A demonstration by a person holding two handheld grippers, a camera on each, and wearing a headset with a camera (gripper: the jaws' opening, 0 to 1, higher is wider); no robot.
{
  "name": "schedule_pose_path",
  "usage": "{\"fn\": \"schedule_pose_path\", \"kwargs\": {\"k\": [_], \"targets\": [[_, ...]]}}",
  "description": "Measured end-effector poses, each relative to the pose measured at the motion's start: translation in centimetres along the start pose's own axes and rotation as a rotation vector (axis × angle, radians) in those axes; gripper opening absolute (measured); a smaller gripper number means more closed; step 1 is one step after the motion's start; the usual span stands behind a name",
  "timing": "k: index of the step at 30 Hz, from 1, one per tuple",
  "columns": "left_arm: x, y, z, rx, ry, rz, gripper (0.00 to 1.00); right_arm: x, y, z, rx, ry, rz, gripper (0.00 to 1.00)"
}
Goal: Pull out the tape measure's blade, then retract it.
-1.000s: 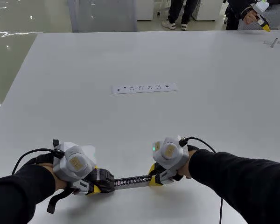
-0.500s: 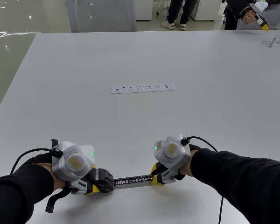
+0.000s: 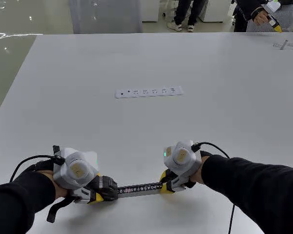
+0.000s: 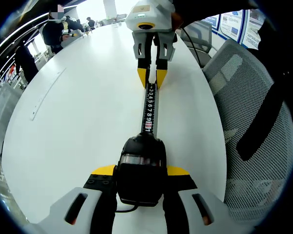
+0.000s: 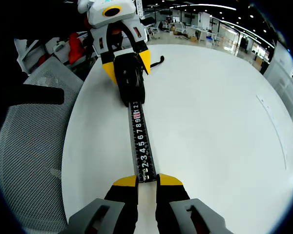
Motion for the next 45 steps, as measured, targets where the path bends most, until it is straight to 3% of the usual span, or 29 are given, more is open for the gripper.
{"fn": "schedule_pose_path", "kwargs": {"k": [45], "targets": [[0.0,0.0,-0.1,-0.003,-0.002,-0.001,0.31,0.0,1.4,2.1,-0.018,-0.015,0.014,0.09]]}}
Point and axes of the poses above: the centre of the closed fingertips' face, and the gripper's own axes: y roughly backward along the fingers, x roughly to its right, z roughly out of its underside, the point moved 9 cm from there along y, roughly backward along the fingers, and after that the axes turned 15 degrees about -z, right-handed, at the moved point
